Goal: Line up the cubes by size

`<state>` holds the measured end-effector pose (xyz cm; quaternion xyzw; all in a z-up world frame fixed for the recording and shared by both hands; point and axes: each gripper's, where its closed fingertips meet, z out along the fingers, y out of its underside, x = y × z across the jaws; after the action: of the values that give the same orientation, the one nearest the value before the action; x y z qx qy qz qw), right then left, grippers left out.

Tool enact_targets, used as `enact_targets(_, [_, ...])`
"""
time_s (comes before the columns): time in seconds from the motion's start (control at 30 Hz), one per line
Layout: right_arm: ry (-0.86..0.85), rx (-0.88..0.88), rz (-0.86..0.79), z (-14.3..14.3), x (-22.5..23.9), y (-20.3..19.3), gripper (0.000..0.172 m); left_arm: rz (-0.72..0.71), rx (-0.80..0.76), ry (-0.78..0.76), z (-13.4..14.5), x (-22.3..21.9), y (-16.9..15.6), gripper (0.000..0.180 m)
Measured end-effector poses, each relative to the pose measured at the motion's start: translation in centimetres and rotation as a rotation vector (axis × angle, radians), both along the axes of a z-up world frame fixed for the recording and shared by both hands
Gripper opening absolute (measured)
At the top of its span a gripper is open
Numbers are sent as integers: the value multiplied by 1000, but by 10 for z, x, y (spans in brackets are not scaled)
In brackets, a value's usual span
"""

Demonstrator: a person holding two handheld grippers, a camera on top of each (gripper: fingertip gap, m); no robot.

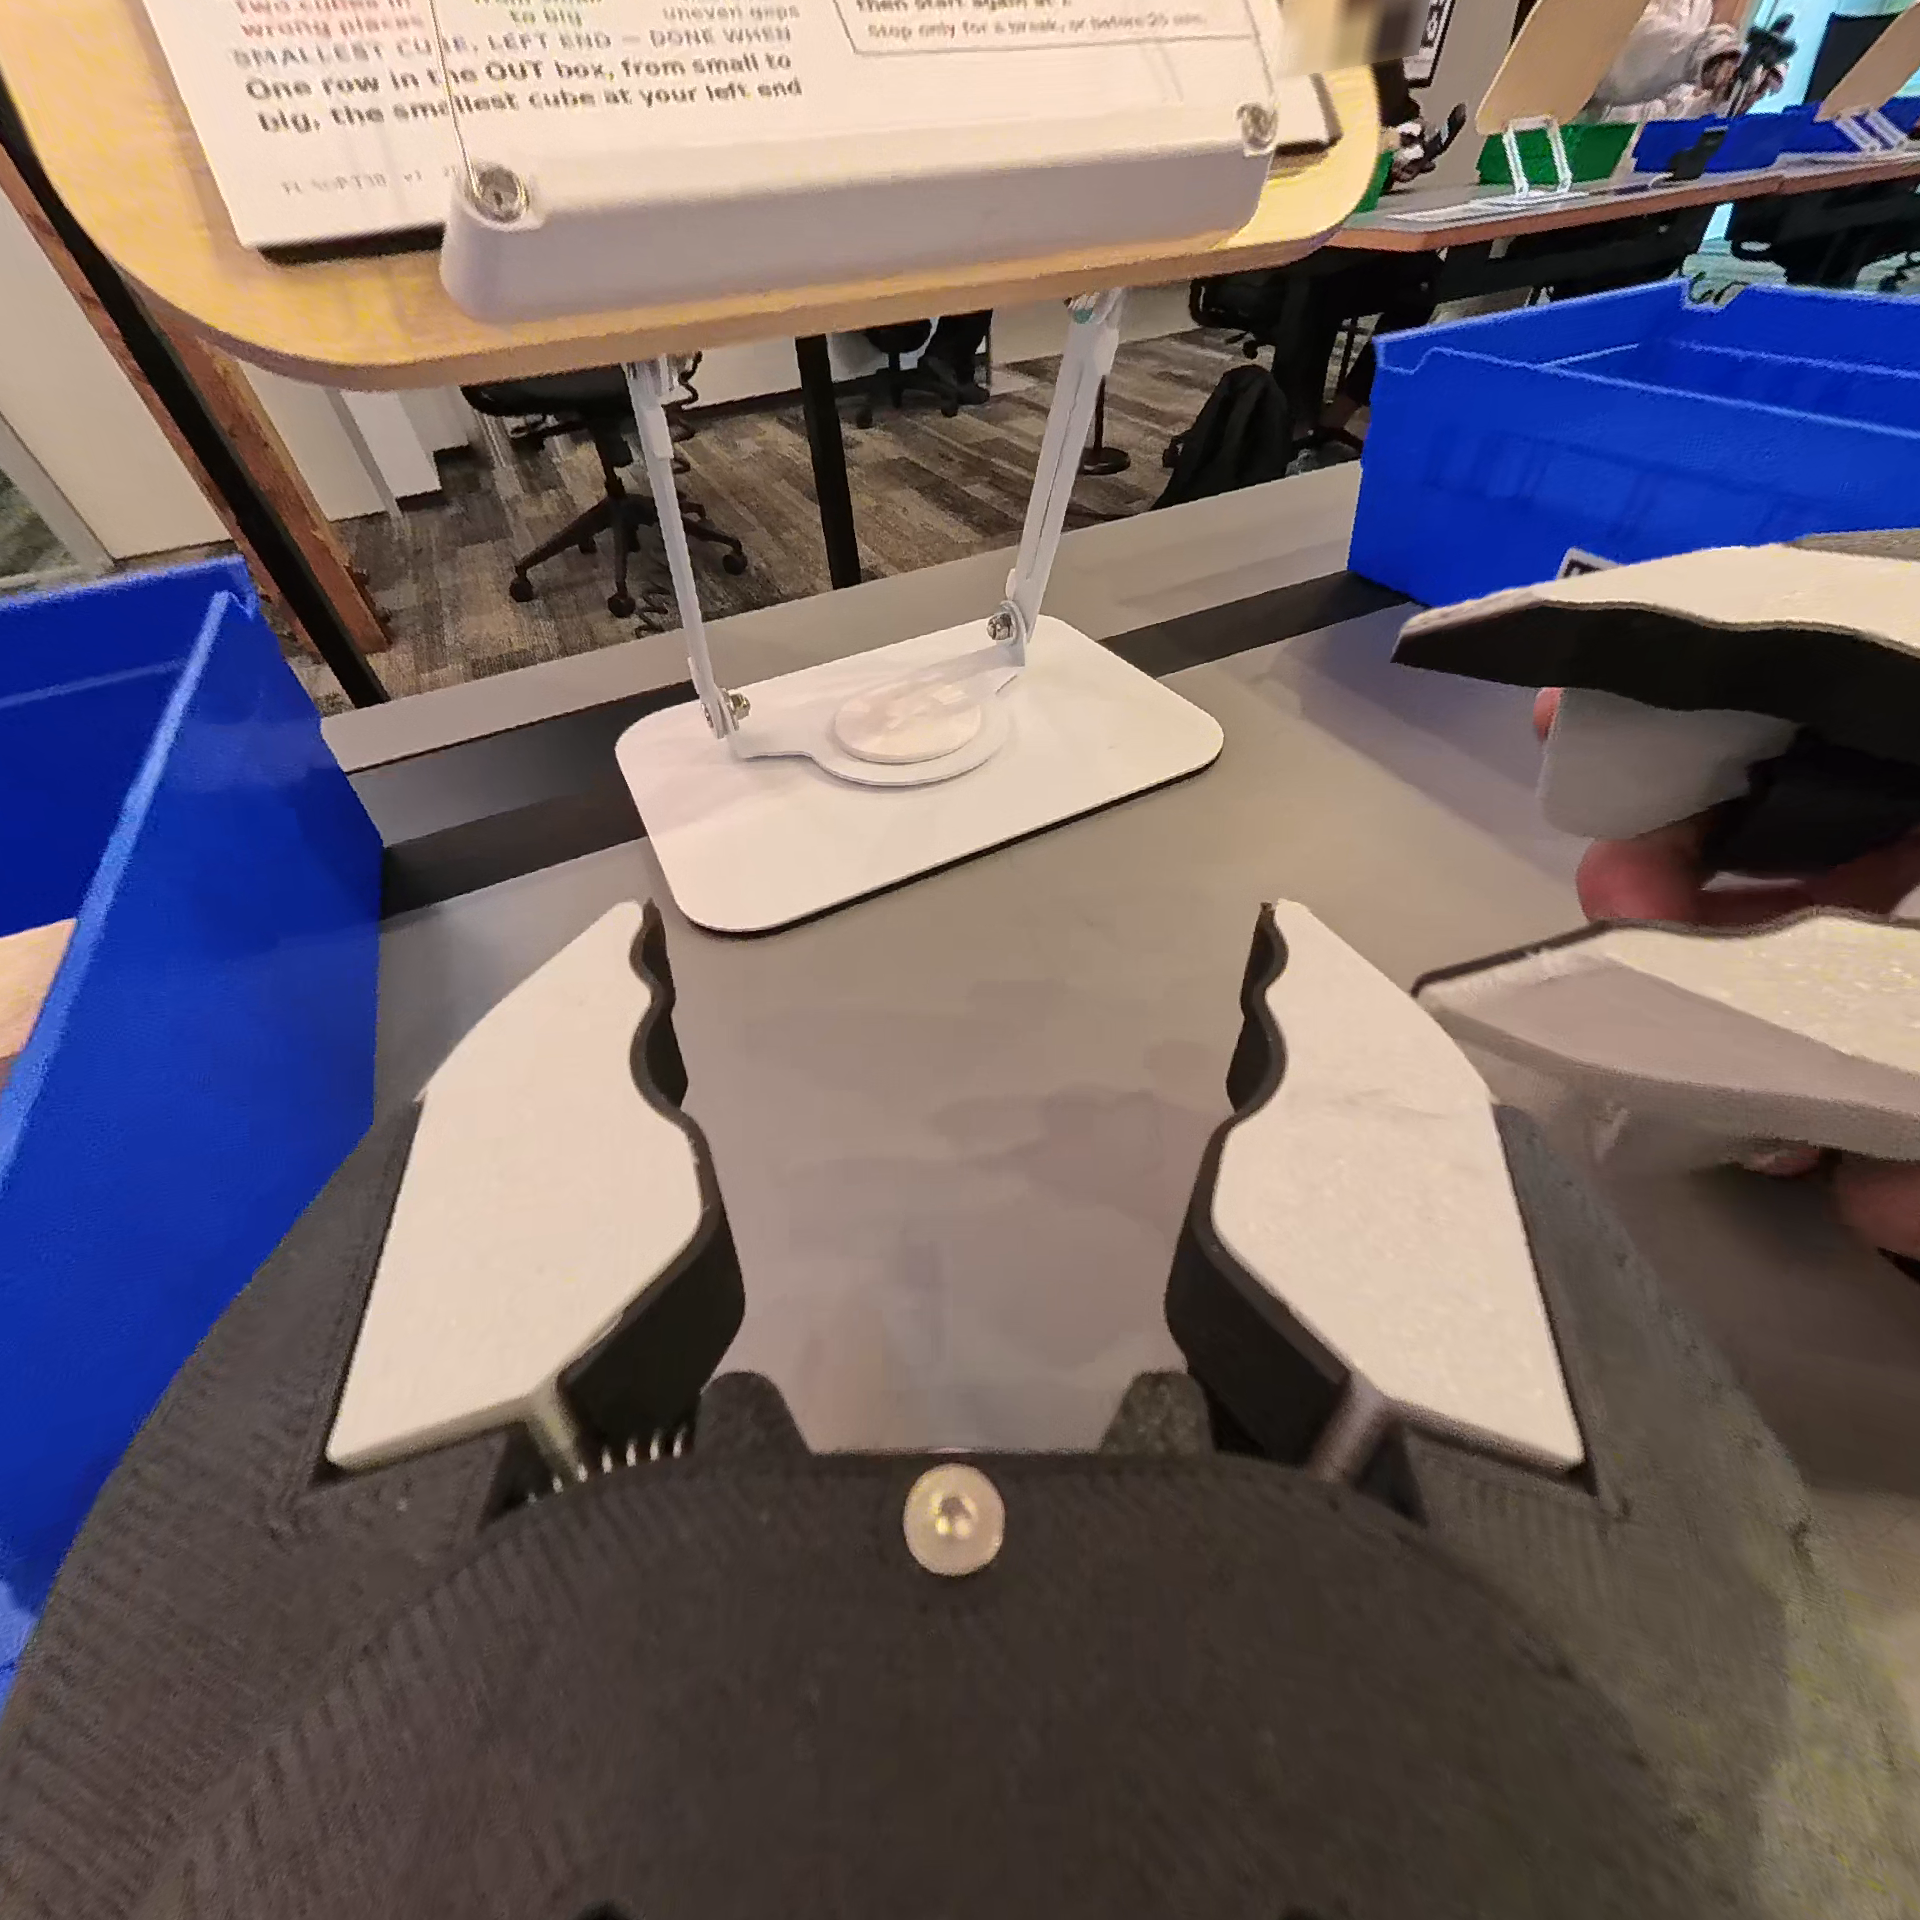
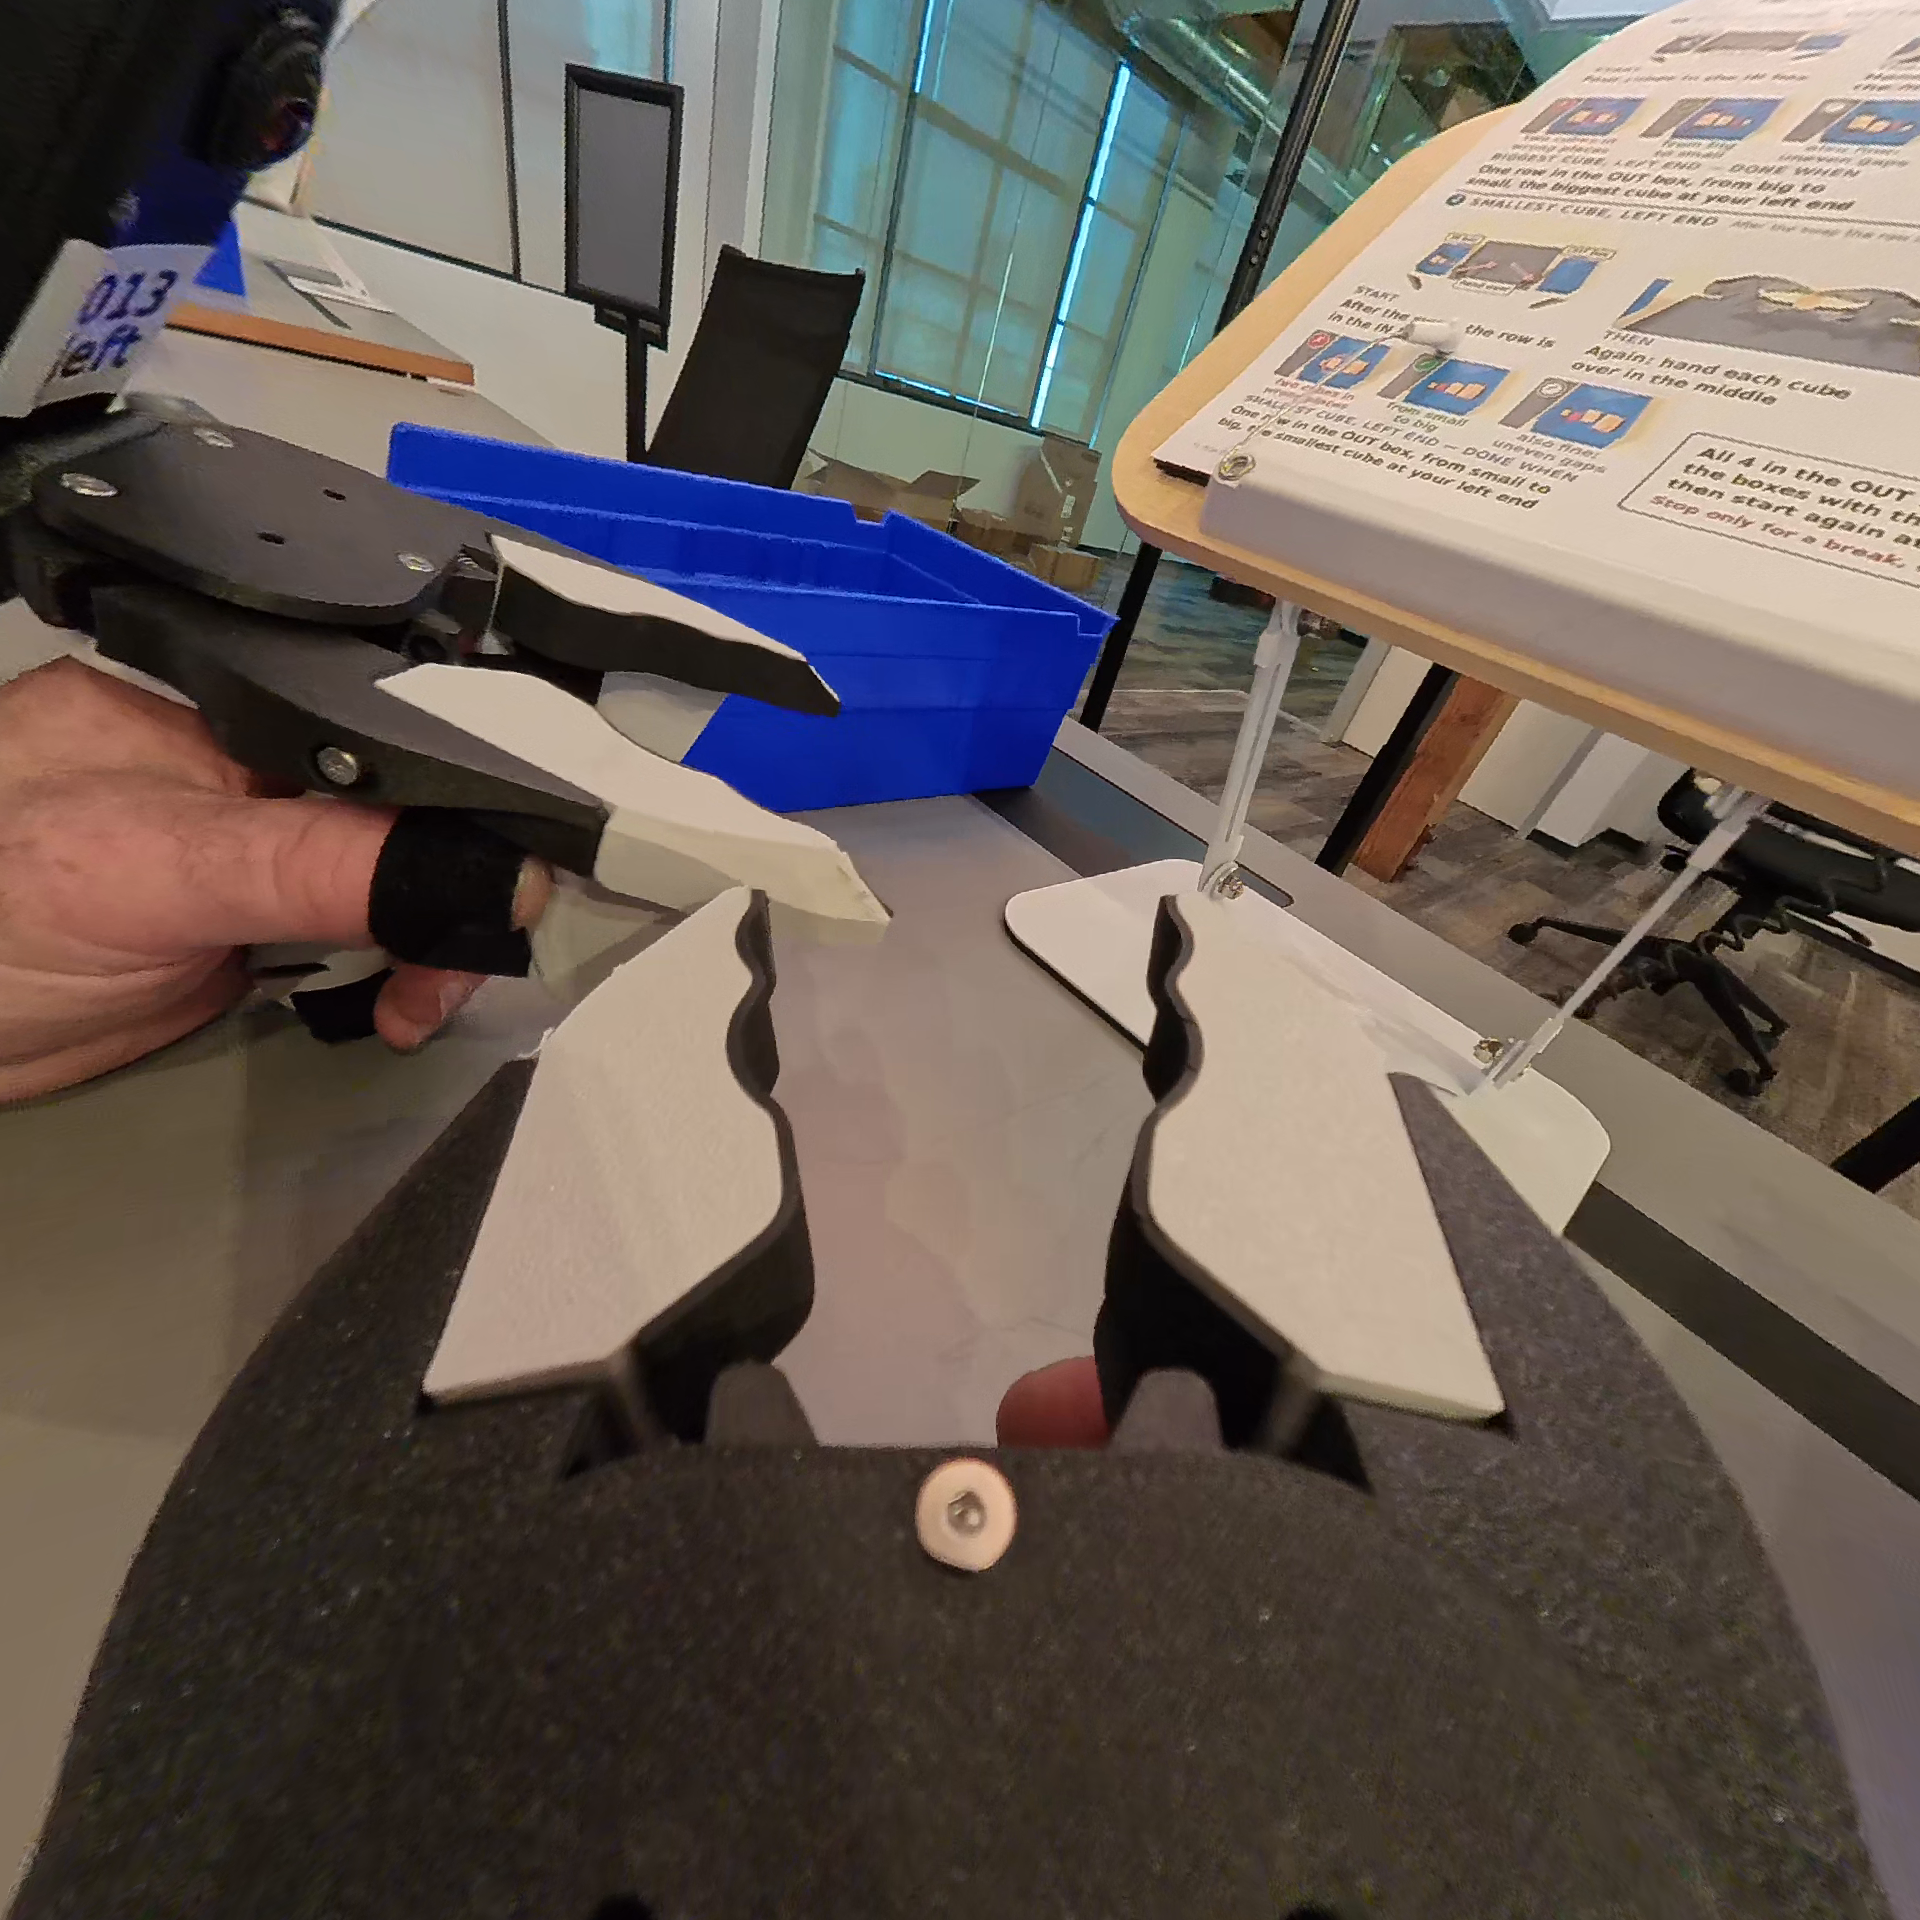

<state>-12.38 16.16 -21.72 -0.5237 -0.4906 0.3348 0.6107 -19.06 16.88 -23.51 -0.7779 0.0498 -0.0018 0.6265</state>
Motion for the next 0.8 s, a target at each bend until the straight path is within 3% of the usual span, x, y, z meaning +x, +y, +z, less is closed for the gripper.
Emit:
enact_targets(0.5, [19,-5,3,2,3,2,68,98,134,102,38,-37,-26,94])
enact_targets(0.67, [23,-9,5,3,3,2,67,185,152,161,64,-77,-45,78])
enact_targets(0.8, [11,4,9,2,2,0,67,251,173,318,97,-119,-62,81])
